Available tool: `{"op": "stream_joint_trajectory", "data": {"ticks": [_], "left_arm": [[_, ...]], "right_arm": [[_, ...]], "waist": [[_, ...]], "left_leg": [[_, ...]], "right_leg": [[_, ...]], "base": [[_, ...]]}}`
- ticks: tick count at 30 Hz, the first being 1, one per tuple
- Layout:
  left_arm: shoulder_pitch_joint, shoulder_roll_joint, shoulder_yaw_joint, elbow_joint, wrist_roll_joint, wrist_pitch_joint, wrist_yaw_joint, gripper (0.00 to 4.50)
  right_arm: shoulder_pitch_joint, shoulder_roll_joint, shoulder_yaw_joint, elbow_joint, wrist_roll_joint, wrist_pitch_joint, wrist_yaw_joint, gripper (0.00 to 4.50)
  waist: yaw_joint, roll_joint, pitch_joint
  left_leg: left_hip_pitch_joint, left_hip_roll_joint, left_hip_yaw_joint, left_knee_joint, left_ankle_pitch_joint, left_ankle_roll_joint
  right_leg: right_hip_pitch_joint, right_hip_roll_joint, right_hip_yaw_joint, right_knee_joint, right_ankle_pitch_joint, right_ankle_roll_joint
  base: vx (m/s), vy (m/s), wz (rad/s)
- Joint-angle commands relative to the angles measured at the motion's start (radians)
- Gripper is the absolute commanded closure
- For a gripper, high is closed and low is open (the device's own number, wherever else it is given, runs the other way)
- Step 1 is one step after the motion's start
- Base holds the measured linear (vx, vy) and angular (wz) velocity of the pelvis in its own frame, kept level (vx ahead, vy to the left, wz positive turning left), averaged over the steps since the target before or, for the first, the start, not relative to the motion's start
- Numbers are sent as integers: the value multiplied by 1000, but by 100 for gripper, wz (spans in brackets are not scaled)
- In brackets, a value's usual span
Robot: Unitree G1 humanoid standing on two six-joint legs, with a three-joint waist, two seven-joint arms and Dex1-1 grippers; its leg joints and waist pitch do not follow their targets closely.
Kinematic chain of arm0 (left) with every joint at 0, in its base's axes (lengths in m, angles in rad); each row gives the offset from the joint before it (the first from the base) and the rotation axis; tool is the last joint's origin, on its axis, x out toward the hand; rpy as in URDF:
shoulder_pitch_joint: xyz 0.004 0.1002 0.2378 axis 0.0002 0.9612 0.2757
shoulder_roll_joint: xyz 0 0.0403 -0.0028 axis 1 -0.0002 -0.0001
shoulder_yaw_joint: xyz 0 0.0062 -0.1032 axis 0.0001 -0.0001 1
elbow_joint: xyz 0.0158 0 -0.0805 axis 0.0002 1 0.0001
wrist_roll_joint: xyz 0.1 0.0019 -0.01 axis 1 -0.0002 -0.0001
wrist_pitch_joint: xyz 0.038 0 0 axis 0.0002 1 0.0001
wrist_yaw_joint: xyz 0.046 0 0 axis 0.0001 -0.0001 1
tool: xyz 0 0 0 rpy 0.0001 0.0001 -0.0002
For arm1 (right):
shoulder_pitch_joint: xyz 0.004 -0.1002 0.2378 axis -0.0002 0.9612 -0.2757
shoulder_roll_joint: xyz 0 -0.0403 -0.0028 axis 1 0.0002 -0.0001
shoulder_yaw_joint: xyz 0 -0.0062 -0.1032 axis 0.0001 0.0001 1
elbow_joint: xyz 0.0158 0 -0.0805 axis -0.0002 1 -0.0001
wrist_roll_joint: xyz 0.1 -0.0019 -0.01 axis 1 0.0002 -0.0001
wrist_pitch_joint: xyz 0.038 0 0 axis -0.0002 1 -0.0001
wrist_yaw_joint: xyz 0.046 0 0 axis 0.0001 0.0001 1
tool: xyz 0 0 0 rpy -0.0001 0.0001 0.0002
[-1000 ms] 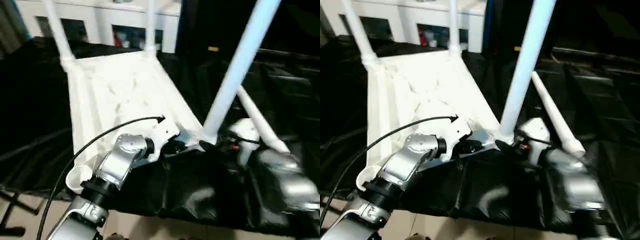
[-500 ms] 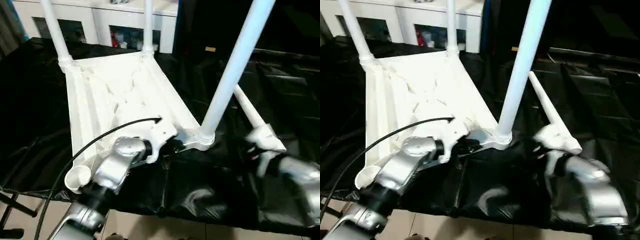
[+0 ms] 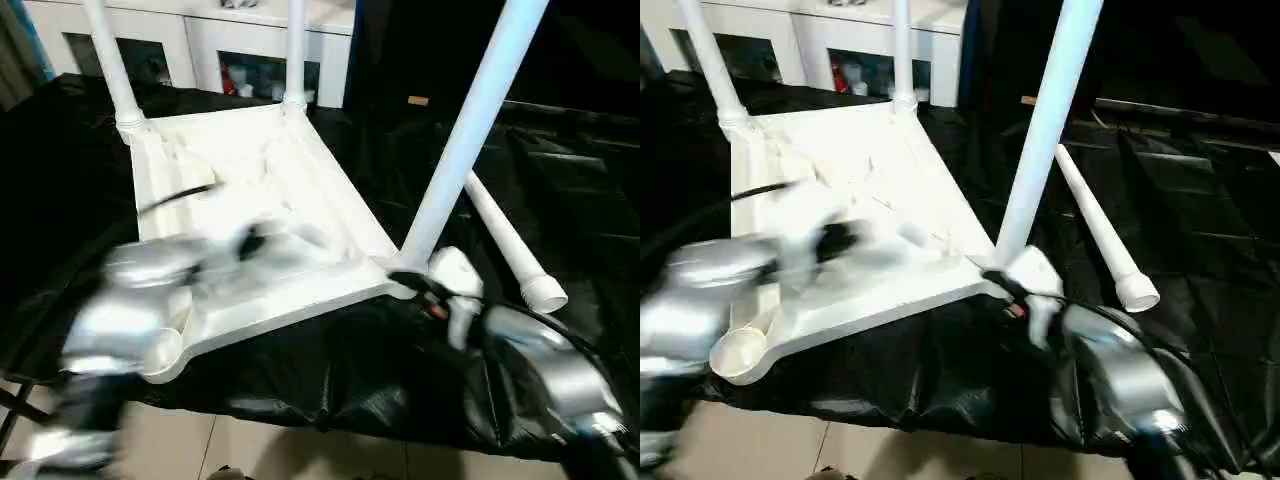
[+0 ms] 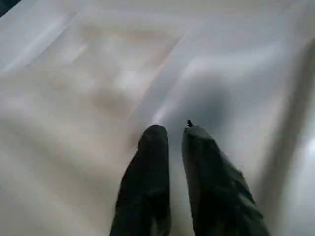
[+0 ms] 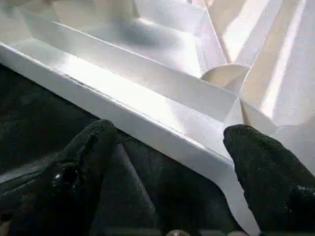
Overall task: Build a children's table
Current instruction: Rotate table base
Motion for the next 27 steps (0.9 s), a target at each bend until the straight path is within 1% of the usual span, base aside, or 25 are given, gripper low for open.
{"op": "stream_joint_trajectory", "data": {"ticks": [1,2,4,5,7,8,9,10,12,13,14,16,17,19,20,21,22,24,25,26,27], "left_arm": [[4,49,14,-7,61,28,52,413],[4,60,17,-4,74,33,65,424],[7,76,22,-5,89,51,96,445],[8,81,18,-10,89,63,102,450],[9,86,12,-15,89,78,107,450],[9,86,5,-14,95,85,110,450],[12,88,-6,-11,101,84,107,450],[16,88,-18,-8,103,80,98,450],[30,80,-59,7,82,75,59,450],[30,80,-59,7,82,75,59,450],[37,86,-85,17,86,69,41,450],[45,95,-106,34,94,64,26,450],[49,103,-117,39,96,67,16,450],[58,142,-150,46,109,83,-11,450],[61,153,-156,47,112,86,-19,450],[62,156,-157,47,112,87,-21,450],[67,170,-165,41,111,95,-37,450],[83,191,-182,9,93,110,-84,450],[90,199,-191,-11,79,120,-108,450],[93,202,-197,-22,71,126,-123,450],[93,202,-197,-22,71,126,-123,450]], "right_arm": [[-23,2,6,23,-18,19,-24,80],[-25,2,8,27,-21,20,-28,87],[-30,5,7,35,-28,24,-37,99],[-32,5,9,41,-30,22,-40,120],[-35,6,12,48,-33,19,-43,126],[-38,7,13,55,-37,13,-46,134],[-40,8,14,60,-39,9,-48,148],[-41,9,15,65,-41,5,-49,160],[-48,14,15,77,-40,-1,-59,165],[-48,14,15,77,-40,-1,-59,172],[-53,17,15,86,-41,-4,-65,185],[-57,19,15,94,-43,-6,-70,207],[-58,19,16,97,-46,-7,-72,207],[-59,17,30,113,-66,-17,-71,234],[-60,16,35,119,-73,-23,-73,234],[-60,16,36,121,-74,-24,-73,246],[-62,18,43,133,-83,-32,-79,252],[-68,24,51,153,-95,-44,-91,270],[-72,29,54,163,-98,-49,-96,281],[-75,32,54,169,-99,-51,-99,281],[-75,32,54,169,-99,-51,-99,288]], "waist": [[-3,10,-64],[-1,9,-63],[1,10,-62],[3,9,-62],[4,10,-62],[5,14,-62],[4,11,-62],[4,13,-62],[2,13,-62],[3,13,-62],[3,15,-62],[2,15,-63],[3,14,-63],[2,16,-64],[1,16,-64],[2,18,-63],[0,18,-61],[0,17,-63],[-3,17,-61],[-5,15,-60],[-5,16,-59]], "left_leg": [[13,19,-9,-57,-109,27],[11,18,-9,-58,-108,25],[12,18,-8,-58,-119,19],[13,18,-8,-58,-127,13],[12,18,-9,-60,-138,5],[11,17,-10,-60,-142,1],[11,17,-10,-59,-149,-3],[10,17,-11,-60,-152,-4],[10,16,-12,-60,-166,-6],[10,16,-12,-60,-166,-8],[10,16,-11,-59,-170,-9],[10,16,-12,-59,-172,-9],[10,15,-12,-59,-173,-8],[11,15,-13,-60,-180,-11],[10,15,-13,-60,-180,-12],[11,16,-13,-60,-180,-13],[11,16,-13,-61,-185,-16],[11,16,-14,-62,-184,-19],[11,16,-14,-63,-196,-21],[12,16,-13,-63,-203,-21],[12,16,-13,-64,-209,-21]], "right_leg": [[39,-50,28,-56,-79,-193],[40,-50,27,-54,-65,-196],[40,-51,28,-55,-71,-200],[40,-52,29,-56,-79,-199],[40,-53,29,-56,-95,-198],[41,-54,29,-56,-96,-198],[41,-54,29,-57,-100,-196],[41,-54,29,-56,-101,-196],[40,-55,29,-59,-119,-194],[39,-54,30,-59,-123,-193],[39,-54,30,-59,-121,-193],[39,-53,30,-59,-117,-192],[39,-53,30,-60,-119,-190],[38,-53,29,-59,-127,-190],[38,-53,29,-58,-125,-190],[38,-53,29,-58,-123,-192],[37,-52,29,-59,-122,-197],[39,-55,29,-58,-122,-198],[39,-55,30,-58,-138,-199],[38,-55,30,-60,-145,-200],[38,-55,30,-61,-154,-200]], "base": [[0,0,0],[0,0,0],[0,0,0],[0,0,0],[0,0,0],[0,0,0],[0,0,0],[0,0,0],[0,0,0],[0,0,0],[0,0,0],[0,0,0],[0,0,0],[0,0,0],[0,0,0],[0,0,0],[0,0,0],[0,0,0],[0,0,0],[0,0,0],[0,0,0]]}}
